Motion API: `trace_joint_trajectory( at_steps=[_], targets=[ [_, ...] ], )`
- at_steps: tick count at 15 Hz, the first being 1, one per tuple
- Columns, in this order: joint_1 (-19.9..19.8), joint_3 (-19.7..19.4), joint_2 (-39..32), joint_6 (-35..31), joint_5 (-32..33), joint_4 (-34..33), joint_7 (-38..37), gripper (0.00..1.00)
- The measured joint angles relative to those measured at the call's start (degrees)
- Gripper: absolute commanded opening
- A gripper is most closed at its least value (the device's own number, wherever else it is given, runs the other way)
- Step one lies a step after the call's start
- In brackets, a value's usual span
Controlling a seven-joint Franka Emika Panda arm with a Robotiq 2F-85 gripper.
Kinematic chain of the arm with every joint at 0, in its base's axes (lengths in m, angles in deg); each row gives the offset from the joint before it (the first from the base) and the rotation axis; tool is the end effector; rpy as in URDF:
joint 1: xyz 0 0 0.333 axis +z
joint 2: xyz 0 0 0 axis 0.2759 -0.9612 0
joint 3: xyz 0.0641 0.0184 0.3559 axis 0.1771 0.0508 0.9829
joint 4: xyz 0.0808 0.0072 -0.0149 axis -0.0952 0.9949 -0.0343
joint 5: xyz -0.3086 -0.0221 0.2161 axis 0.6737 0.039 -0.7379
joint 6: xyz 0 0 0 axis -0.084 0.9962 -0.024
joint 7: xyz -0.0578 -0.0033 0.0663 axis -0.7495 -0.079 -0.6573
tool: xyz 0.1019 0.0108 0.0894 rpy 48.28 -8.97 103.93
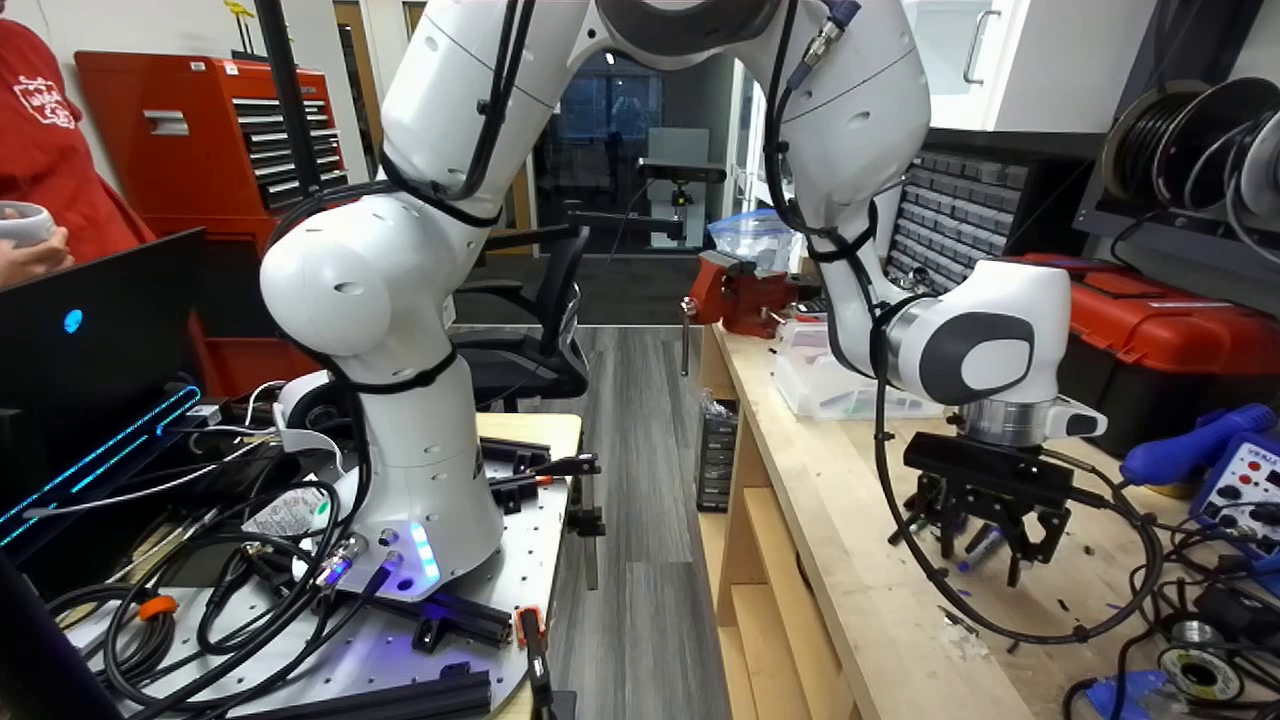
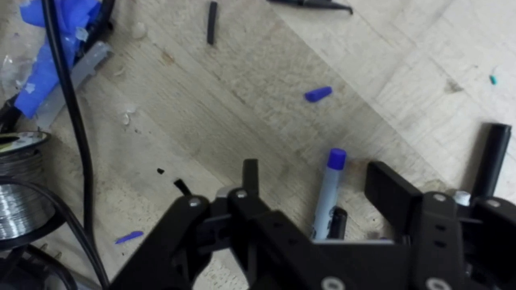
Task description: Pick up the blue marker and put it in the box
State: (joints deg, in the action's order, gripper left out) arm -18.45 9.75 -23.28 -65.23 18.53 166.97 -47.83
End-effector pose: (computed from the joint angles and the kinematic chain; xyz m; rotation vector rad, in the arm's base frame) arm 0.6353 -0.0310 0.1921 2.7489 1.0613 0.0725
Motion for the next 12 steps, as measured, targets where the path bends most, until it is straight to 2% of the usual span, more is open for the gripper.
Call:
trace_joint_trajectory(
  at_steps=[6,12],
  targets=[
    [-1.23,1.19,0.1,-1.49,-0.81,-0.02,0.02,0.01],
    [-3.89,4.02,0.11,-2.24,-2.93,-0.01,0.75,0.03]
  ],
)
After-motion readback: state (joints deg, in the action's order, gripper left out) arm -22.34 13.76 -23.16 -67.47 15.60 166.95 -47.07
